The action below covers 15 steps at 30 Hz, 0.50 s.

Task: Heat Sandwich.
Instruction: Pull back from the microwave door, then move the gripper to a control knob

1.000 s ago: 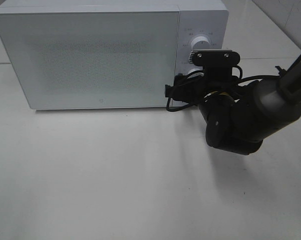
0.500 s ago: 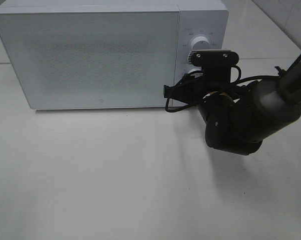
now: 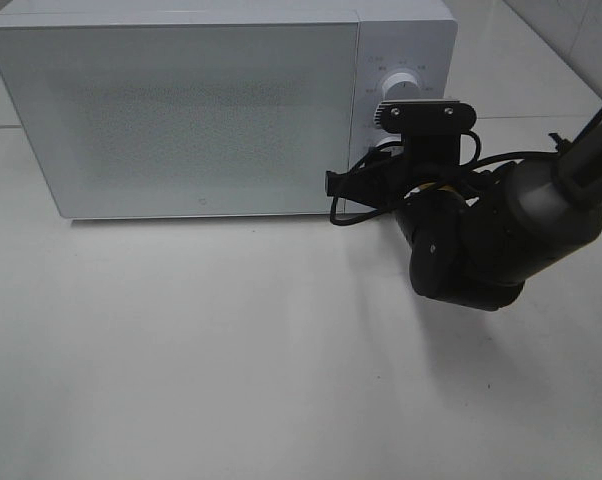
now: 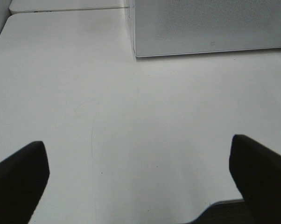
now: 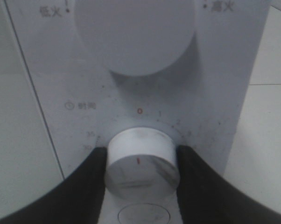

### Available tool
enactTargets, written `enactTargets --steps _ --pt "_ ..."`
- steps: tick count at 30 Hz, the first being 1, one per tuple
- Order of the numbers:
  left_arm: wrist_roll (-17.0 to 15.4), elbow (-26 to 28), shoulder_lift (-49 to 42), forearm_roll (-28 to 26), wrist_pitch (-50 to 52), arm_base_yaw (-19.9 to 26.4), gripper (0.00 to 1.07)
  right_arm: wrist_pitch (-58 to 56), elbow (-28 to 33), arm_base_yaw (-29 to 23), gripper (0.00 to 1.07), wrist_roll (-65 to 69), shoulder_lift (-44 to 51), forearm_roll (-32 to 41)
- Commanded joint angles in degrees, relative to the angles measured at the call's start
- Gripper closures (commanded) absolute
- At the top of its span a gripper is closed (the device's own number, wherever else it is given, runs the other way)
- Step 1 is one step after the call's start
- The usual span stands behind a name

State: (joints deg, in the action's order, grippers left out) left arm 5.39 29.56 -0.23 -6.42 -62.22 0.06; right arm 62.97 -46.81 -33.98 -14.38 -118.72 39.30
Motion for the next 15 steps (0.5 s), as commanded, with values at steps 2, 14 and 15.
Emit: enactTargets --steps 2,14,15 --pt "-0.34 0.06 -0.97 -0.11 0.57 -0.06 0.09 1.83 -0.63 0.29 0.93 1.38 0.06 -1.32" --pt "-0.34 0.06 -0.97 -0.11 0.57 -0.06 0.09 3.84 -0.63 0.29 0.93 17.25 0.06 -4.81" --pt "-0.34 0.06 -0.97 -0.11 0.57 -0.06 0.09 3.84 -0.63 0.29 0.93 17.25 0.06 -4.81"
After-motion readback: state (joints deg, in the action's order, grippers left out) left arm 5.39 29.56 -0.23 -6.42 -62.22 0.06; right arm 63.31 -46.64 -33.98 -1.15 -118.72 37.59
